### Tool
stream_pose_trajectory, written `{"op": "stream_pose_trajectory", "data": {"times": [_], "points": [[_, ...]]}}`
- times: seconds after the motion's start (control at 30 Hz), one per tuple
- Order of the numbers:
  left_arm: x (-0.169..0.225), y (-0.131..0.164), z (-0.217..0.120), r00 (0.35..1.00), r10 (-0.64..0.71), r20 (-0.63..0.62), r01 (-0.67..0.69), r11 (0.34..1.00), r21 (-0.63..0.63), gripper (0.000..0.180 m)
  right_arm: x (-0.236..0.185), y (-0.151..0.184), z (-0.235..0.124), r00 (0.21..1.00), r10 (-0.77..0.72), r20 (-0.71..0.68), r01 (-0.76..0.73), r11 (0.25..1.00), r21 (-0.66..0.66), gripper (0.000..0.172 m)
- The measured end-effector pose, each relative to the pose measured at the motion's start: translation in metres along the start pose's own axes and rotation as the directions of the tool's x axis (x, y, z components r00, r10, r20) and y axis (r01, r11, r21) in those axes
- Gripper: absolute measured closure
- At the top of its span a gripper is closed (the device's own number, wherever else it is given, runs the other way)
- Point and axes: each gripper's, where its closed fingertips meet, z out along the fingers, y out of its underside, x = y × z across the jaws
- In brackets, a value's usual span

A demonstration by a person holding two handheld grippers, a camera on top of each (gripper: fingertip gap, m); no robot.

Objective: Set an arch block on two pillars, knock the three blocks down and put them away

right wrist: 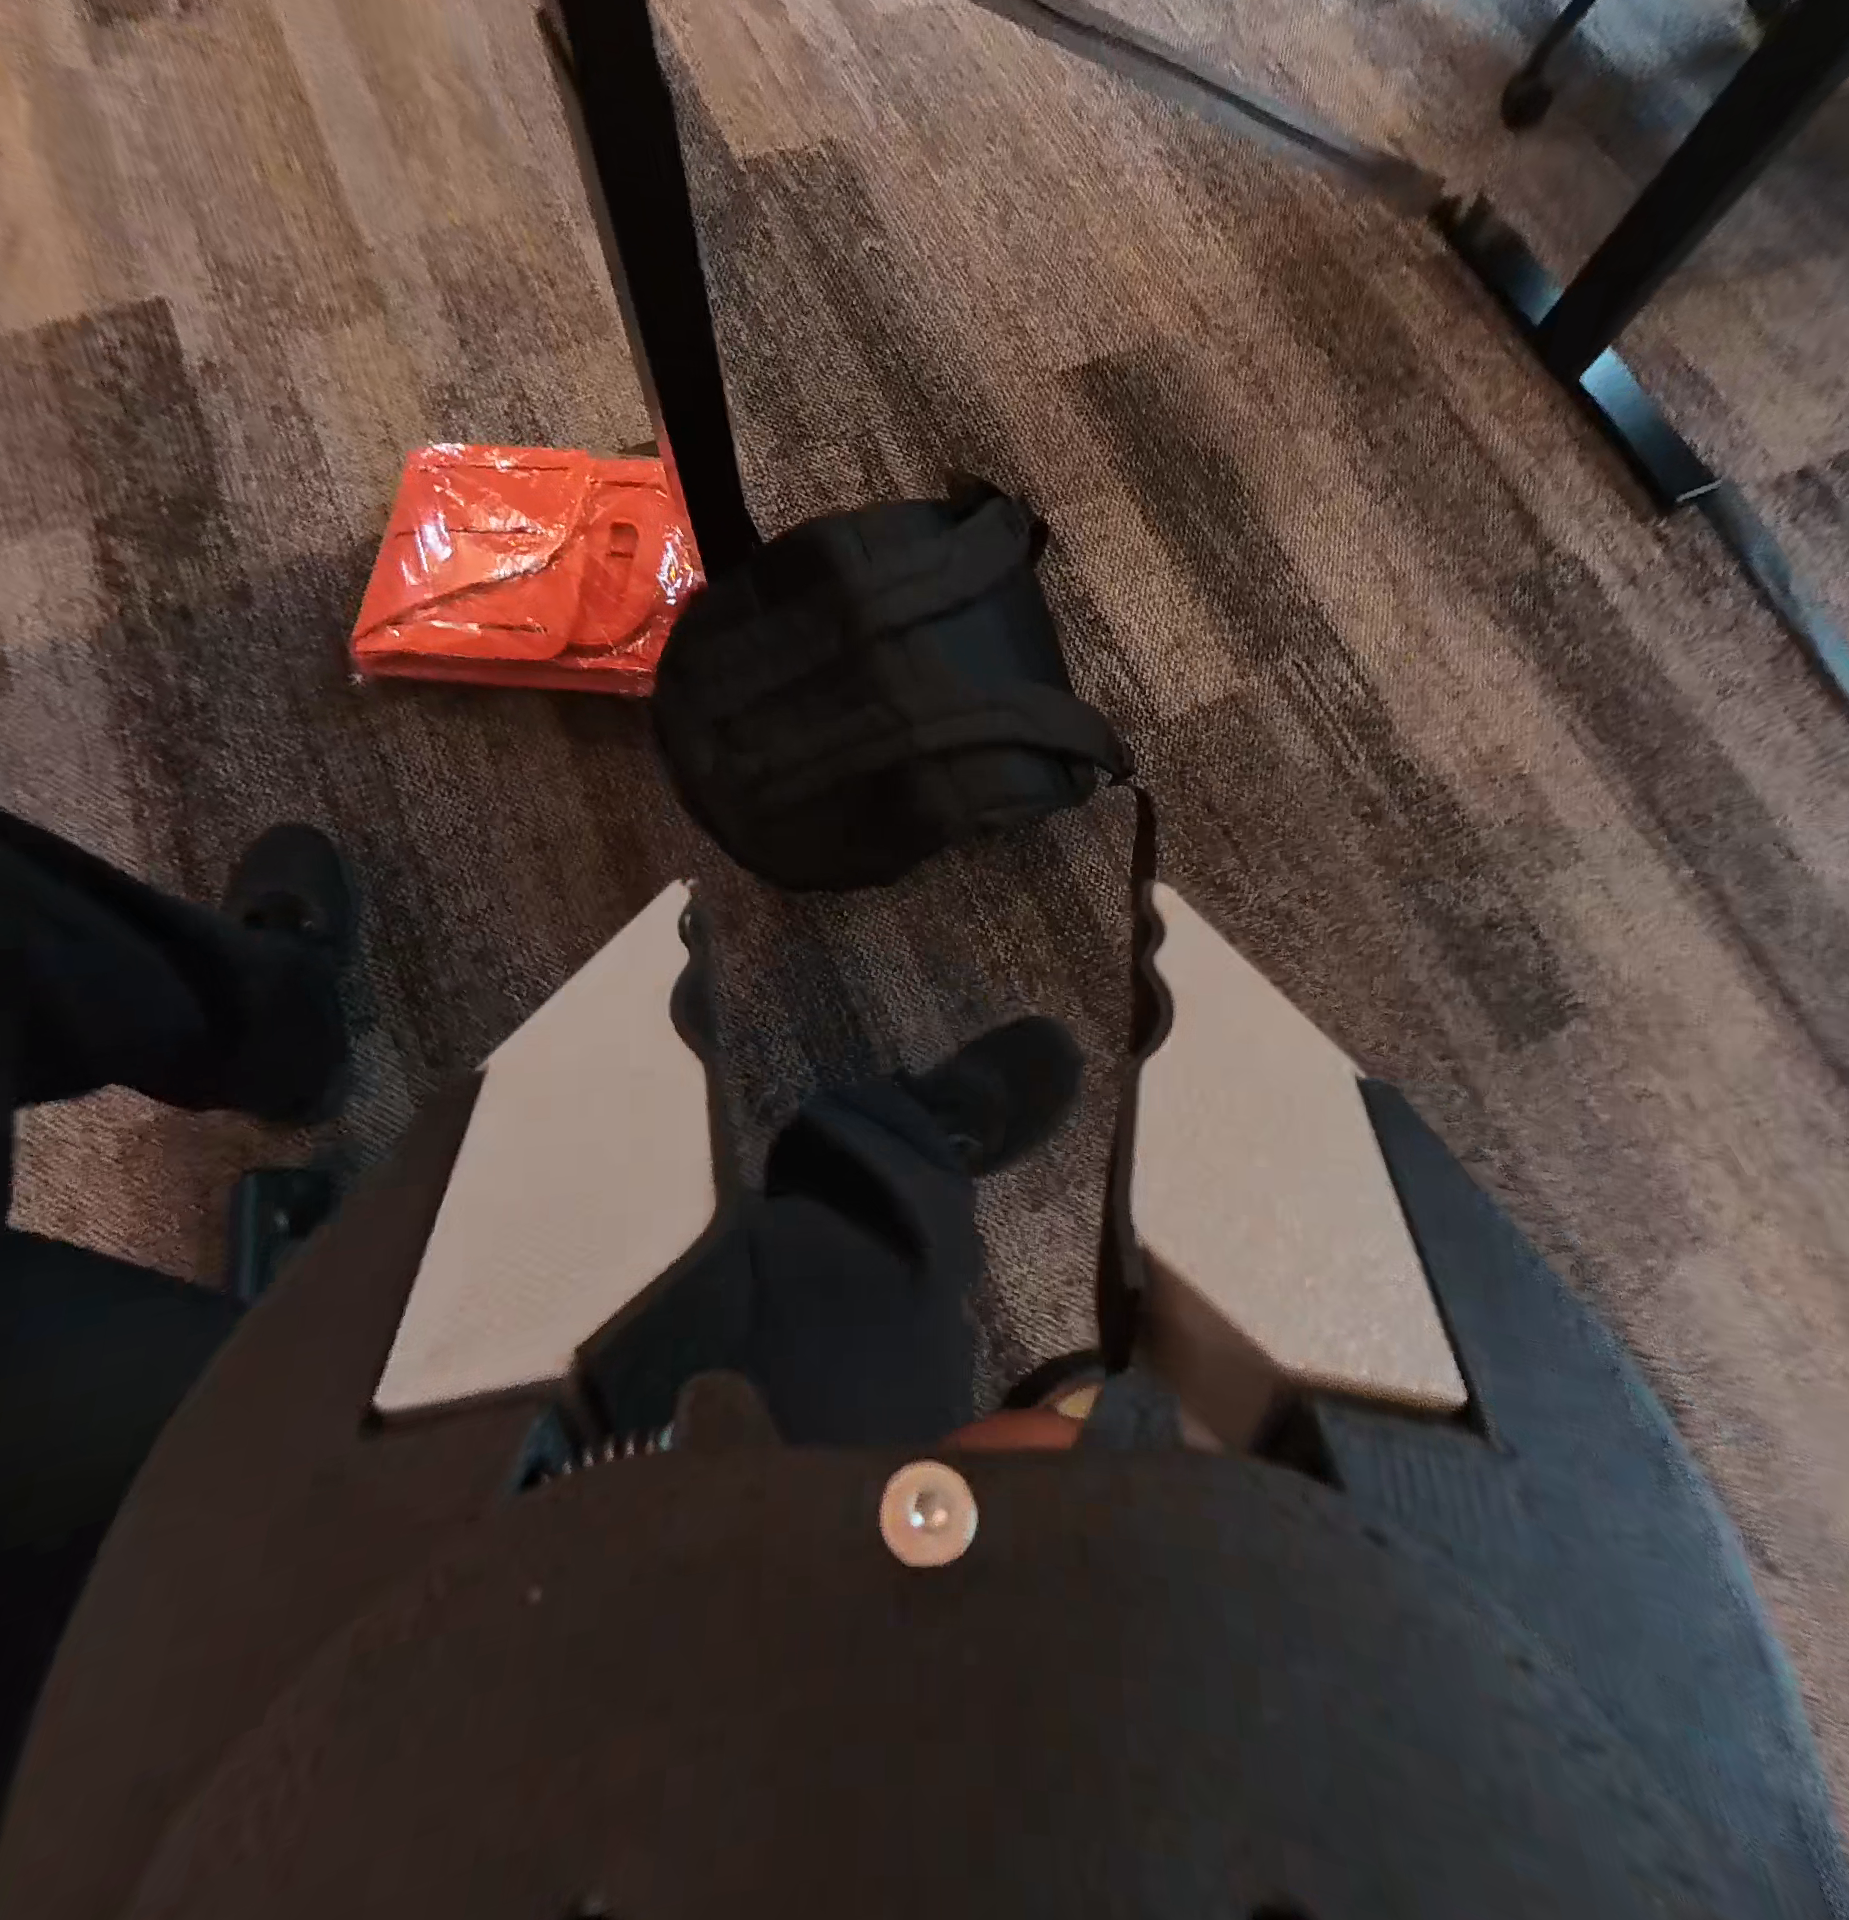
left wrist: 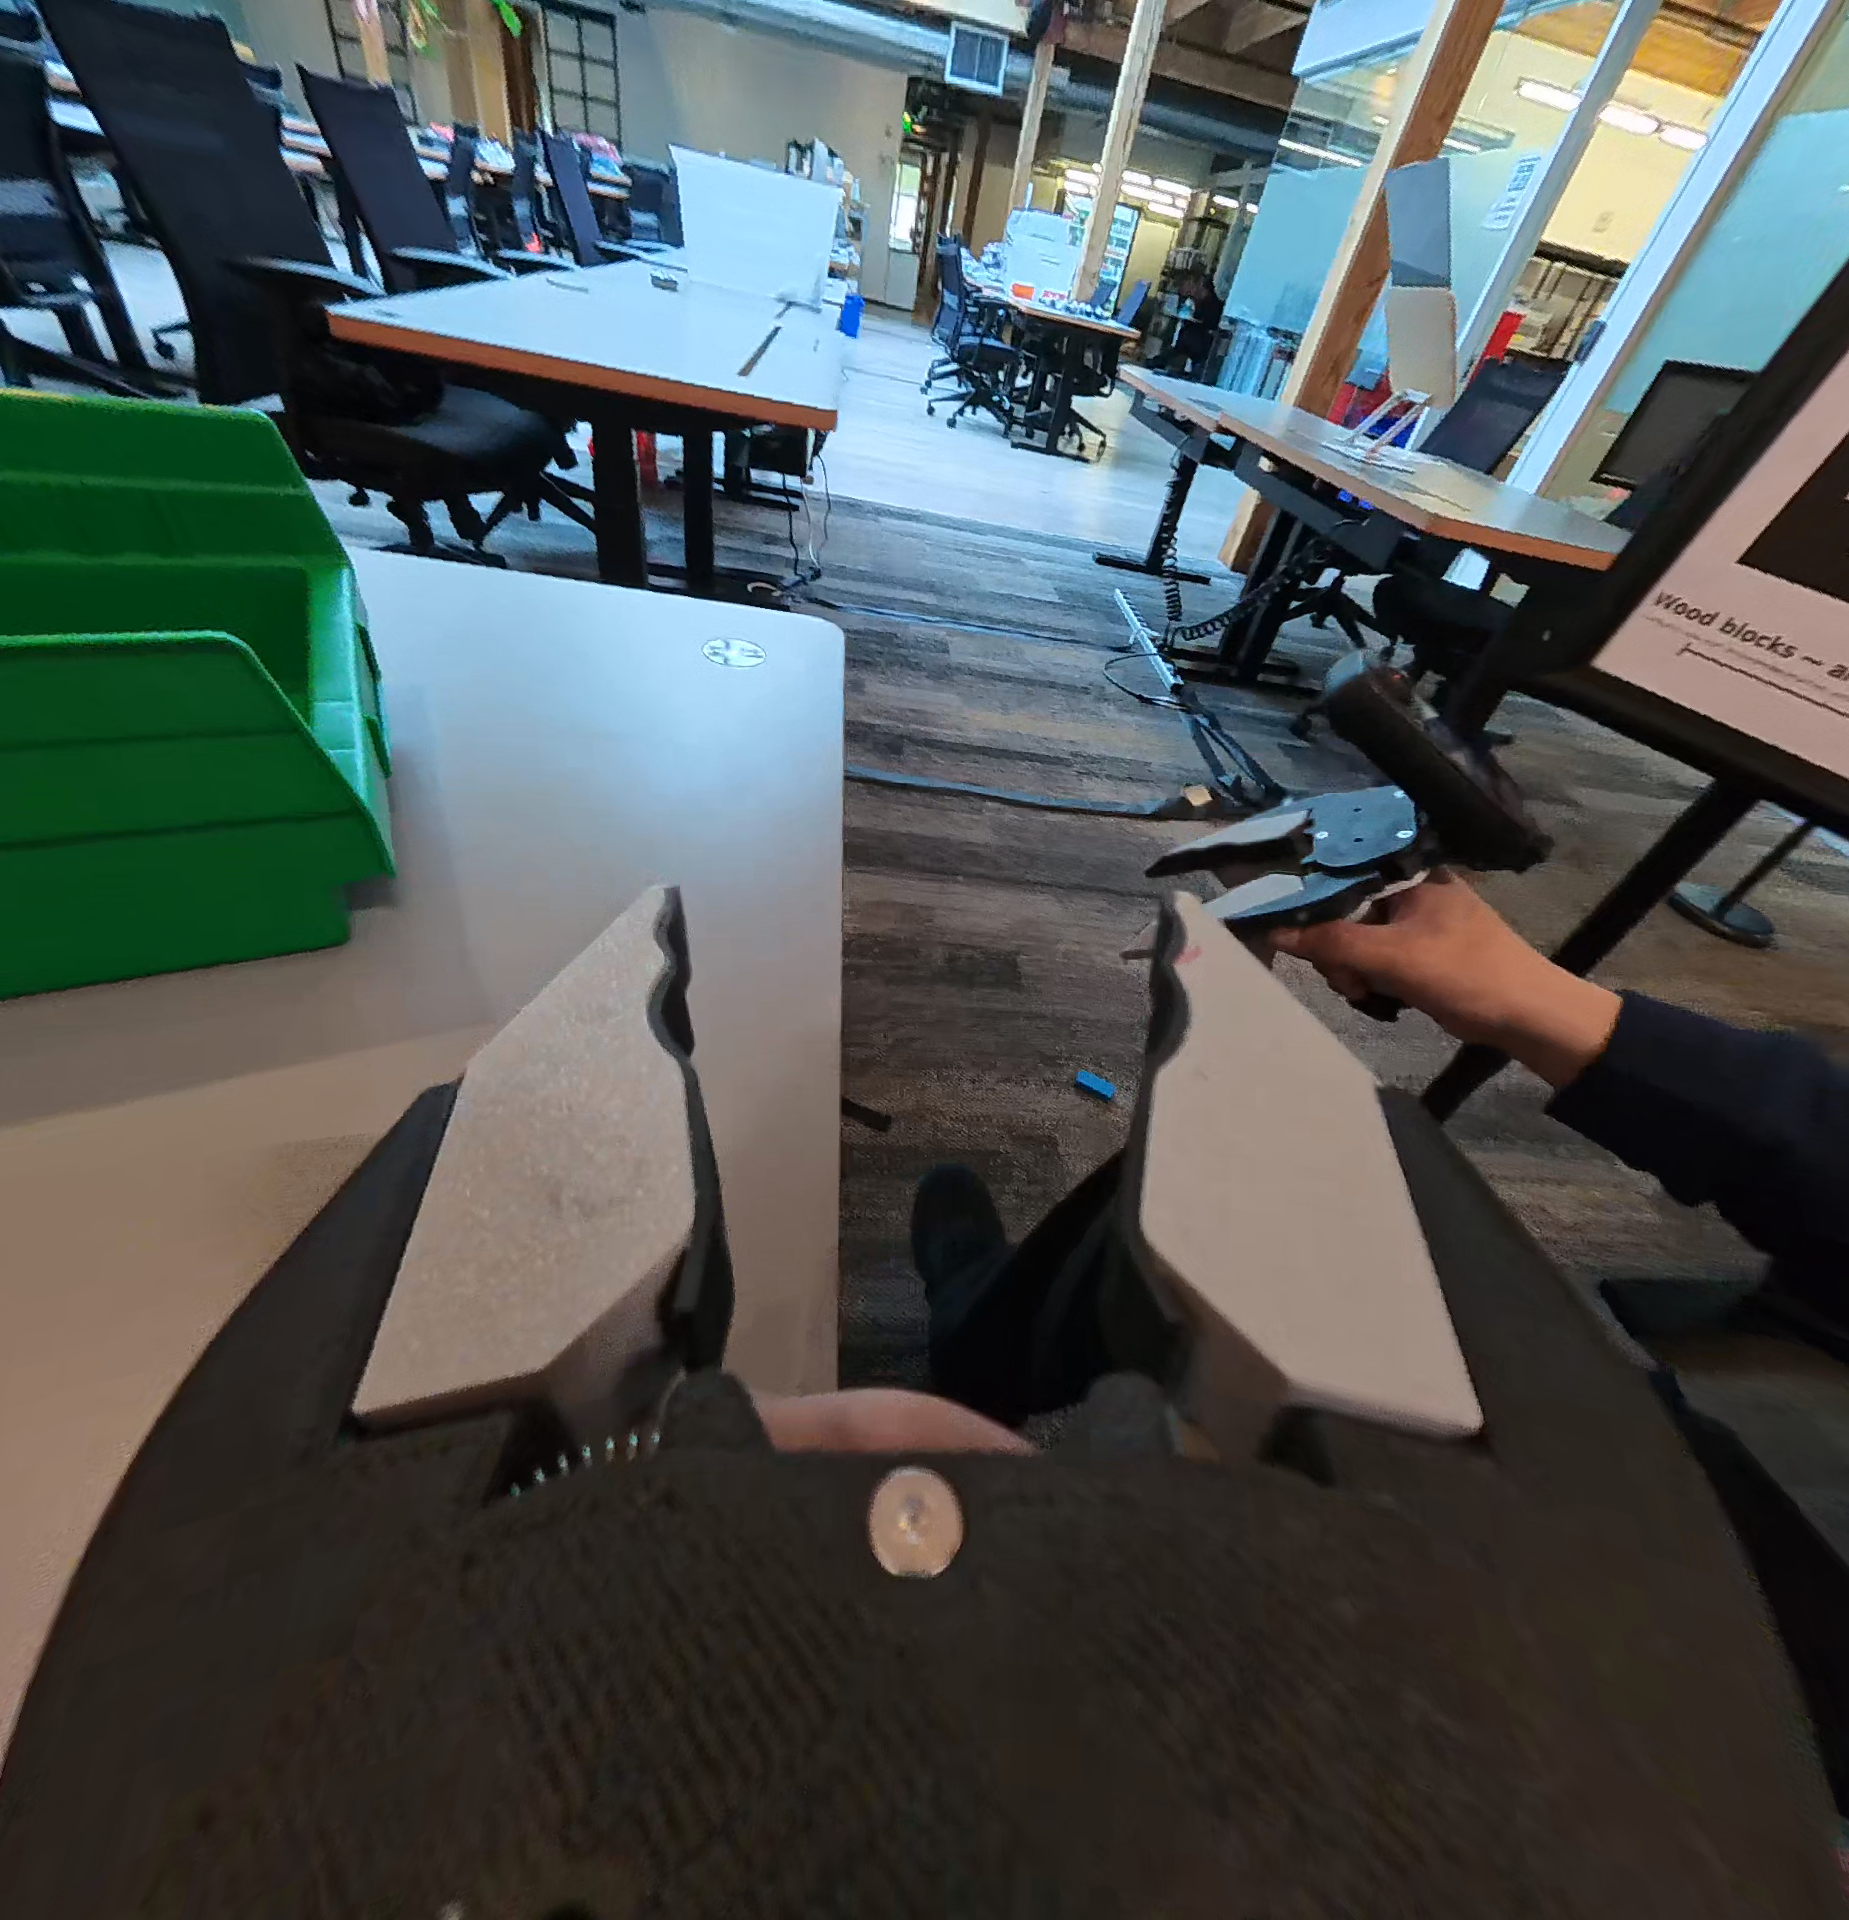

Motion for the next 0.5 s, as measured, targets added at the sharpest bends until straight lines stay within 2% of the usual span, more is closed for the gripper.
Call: {"op": "stream_pose_trajectory", "data": {"times": [0.03, 0.13, 0.27, 0.4, 0.5], "points": [[-0.002, 0.001, 0.004, 1.0, -0.002, -0.004, 0.002, 1.0, -0.011, 0.093, 0.003, 0.003, 0.008, 1.0, 0.026, 0.01, -0.026, 1.0, -0.002, 0.092], [-0.008, -0.002, 0.016, 1.0, -0.009, -0.015, 0.009, 1.0, -0.02, 0.093, 0.018, 0.018, 0.04, 0.999, 0.039, 0.014, -0.038, 0.998, -0.043, 0.094], [-0.01, 0.006, 0.034, 0.998, -0.038, -0.051, 0.035, 0.997, -0.068, 0.095, 0.064, 0.055, 0.104, 0.996, -0.021, -0.086, 0.01, 0.991, -0.136, 0.097], [-0.007, 0.018, 0.057, 0.994, 0.061, -0.093, -0.073, 0.989, -0.128, 0.095, 0.108, 0.127, 0.194, 0.989, 0.13, -0.072, -0.143, 0.963, -0.228, 0.096], [-0.009, 0.013, 0.089, 0.981, 0.108, -0.16, -0.132, 0.98, -0.152, 0.097, 0.15, 0.198, 0.258, 0.967, 0.251, -0.051, -0.252, 0.897, -0.363, 0.092]]}}
